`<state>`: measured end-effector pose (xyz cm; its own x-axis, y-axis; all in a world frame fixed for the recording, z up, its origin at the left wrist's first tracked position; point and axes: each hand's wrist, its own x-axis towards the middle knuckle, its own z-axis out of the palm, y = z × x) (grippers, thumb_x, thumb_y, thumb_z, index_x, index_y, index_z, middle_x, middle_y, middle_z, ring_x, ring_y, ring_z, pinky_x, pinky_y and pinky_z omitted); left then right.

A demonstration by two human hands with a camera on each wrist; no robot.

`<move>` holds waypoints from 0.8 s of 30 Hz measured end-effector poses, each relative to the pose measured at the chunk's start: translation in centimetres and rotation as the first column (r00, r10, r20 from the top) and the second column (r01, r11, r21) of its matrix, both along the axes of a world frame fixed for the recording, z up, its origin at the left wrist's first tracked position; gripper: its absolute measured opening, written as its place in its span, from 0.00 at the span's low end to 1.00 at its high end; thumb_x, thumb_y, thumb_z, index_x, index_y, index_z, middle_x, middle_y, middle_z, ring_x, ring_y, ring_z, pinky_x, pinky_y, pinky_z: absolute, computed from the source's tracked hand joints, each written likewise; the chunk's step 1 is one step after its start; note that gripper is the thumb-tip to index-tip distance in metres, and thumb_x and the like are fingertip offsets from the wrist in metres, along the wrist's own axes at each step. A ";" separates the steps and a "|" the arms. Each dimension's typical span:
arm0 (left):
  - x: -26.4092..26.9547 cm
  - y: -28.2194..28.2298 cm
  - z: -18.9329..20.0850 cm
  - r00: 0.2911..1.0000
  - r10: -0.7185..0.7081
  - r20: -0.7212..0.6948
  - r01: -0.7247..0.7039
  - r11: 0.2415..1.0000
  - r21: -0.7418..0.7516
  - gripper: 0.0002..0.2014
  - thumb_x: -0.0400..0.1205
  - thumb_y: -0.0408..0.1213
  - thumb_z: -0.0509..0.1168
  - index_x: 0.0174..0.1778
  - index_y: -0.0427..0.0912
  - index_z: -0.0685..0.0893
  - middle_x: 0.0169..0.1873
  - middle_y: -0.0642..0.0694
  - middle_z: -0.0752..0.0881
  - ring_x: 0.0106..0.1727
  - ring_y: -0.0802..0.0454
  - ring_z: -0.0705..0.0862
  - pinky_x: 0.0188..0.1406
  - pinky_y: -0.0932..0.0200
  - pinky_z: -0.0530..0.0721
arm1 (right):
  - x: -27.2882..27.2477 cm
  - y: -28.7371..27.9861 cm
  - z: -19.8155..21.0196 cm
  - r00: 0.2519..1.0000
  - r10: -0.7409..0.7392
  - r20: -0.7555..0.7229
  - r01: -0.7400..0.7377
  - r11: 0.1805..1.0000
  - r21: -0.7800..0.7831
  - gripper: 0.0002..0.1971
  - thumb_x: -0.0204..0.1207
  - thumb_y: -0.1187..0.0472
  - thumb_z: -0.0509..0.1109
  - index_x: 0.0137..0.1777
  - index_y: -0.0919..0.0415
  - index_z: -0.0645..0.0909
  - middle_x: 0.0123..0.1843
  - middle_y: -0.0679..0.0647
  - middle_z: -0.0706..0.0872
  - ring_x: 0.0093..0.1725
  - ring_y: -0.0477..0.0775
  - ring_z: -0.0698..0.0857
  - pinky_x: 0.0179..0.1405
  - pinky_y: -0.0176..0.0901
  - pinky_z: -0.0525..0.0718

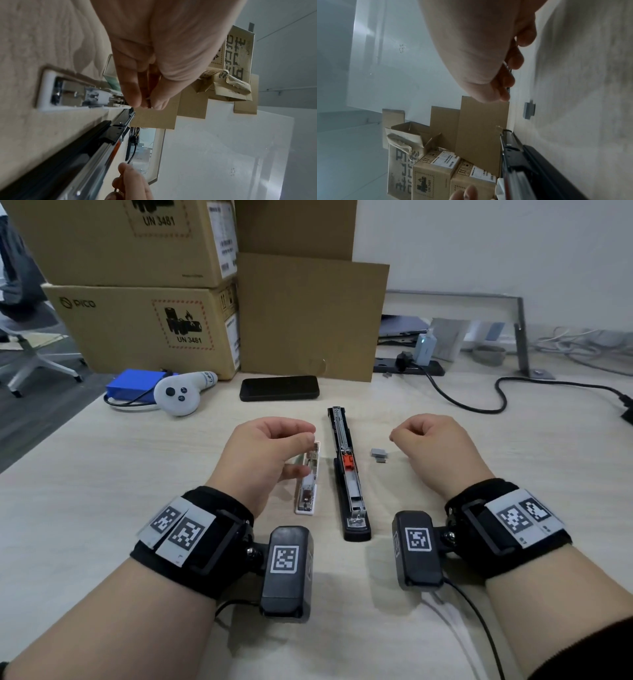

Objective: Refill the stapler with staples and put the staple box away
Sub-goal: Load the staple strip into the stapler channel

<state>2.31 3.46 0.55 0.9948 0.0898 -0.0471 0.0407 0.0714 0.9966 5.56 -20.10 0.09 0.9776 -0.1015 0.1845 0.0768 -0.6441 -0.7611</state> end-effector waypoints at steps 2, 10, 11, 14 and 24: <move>-0.1 0.1 -0.1 1.000 0.008 0.009 -0.008 0.997 0.072 0.06 0.81 0.25 0.73 0.48 0.40 0.93 0.45 0.42 0.93 0.41 0.53 0.93 0.33 0.61 0.89 | 0.0 0.2 -0.3 0.997 0.032 -0.065 -0.034 0.999 -0.034 0.10 0.78 0.57 0.68 0.39 0.55 0.89 0.40 0.46 0.90 0.42 0.50 0.85 0.40 0.42 0.81; -1.1 0.5 0.7 0.999 -0.026 0.035 0.009 0.904 0.428 0.10 0.80 0.26 0.74 0.46 0.48 0.93 0.46 0.48 0.91 0.37 0.48 0.92 0.30 0.62 0.90 | -0.2 0.9 -0.4 0.992 0.090 -0.088 -0.092 0.996 -0.021 0.11 0.80 0.53 0.70 0.39 0.54 0.88 0.42 0.44 0.89 0.43 0.46 0.84 0.40 0.42 0.77; -1.1 0.6 0.8 0.999 -0.039 0.031 0.021 0.892 0.452 0.11 0.79 0.26 0.75 0.48 0.49 0.93 0.47 0.49 0.90 0.35 0.49 0.91 0.30 0.61 0.91 | -0.2 0.9 -0.4 0.992 0.092 -0.087 -0.094 0.995 -0.015 0.11 0.80 0.53 0.70 0.39 0.55 0.88 0.42 0.43 0.89 0.43 0.45 0.84 0.40 0.42 0.77; -1.3 0.7 0.9 0.998 -0.057 0.030 0.036 0.882 0.469 0.17 0.77 0.26 0.77 0.56 0.51 0.91 0.46 0.50 0.87 0.31 0.50 0.89 0.33 0.55 0.93 | -0.1 0.9 -0.3 0.992 0.095 -0.081 -0.095 0.995 0.001 0.12 0.81 0.53 0.70 0.40 0.57 0.88 0.40 0.43 0.88 0.40 0.45 0.82 0.38 0.41 0.76; -1.3 0.3 0.7 0.996 -0.090 0.003 0.079 0.889 0.452 0.11 0.78 0.26 0.75 0.48 0.48 0.91 0.39 0.51 0.94 0.35 0.56 0.88 0.26 0.62 0.85 | -0.1 1.0 -0.2 0.991 0.103 -0.081 -0.105 0.994 -0.020 0.15 0.82 0.51 0.69 0.42 0.63 0.88 0.42 0.50 0.89 0.39 0.47 0.81 0.39 0.41 0.77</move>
